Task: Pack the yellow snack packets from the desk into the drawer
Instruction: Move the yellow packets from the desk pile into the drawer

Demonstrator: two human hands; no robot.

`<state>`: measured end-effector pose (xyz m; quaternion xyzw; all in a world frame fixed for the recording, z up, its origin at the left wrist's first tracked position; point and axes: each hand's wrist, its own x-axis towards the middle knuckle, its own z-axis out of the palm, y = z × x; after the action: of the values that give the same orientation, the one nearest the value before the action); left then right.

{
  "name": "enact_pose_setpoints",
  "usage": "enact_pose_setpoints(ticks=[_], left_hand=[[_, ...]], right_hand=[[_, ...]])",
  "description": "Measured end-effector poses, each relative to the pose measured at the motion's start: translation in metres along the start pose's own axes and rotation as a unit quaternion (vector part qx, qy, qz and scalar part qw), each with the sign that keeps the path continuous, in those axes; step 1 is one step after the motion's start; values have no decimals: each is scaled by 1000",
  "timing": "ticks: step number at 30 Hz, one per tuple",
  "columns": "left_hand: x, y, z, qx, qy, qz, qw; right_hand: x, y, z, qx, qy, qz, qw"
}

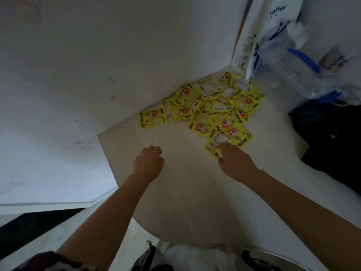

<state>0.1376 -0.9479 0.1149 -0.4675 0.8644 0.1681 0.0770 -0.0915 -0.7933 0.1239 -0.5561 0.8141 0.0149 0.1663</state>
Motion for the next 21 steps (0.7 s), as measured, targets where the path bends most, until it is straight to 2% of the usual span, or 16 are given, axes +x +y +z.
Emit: enact_pose_setpoints(ticks=[4, 10, 15, 21], left_hand=[[45, -16, -13, 14, -36, 1, 999], [107, -33, -28, 9, -63, 13, 998], [154, -41, -29, 13, -69, 29, 997], [192, -44, -17, 26, -73, 44, 996]], right_hand=[[25, 7, 8, -6, -39, 16, 999], [57, 24, 12, 3, -15, -17, 1000], [78, 38, 18, -88, -78, -56, 991], [100, 47, 18, -189, -131, -138, 963]])
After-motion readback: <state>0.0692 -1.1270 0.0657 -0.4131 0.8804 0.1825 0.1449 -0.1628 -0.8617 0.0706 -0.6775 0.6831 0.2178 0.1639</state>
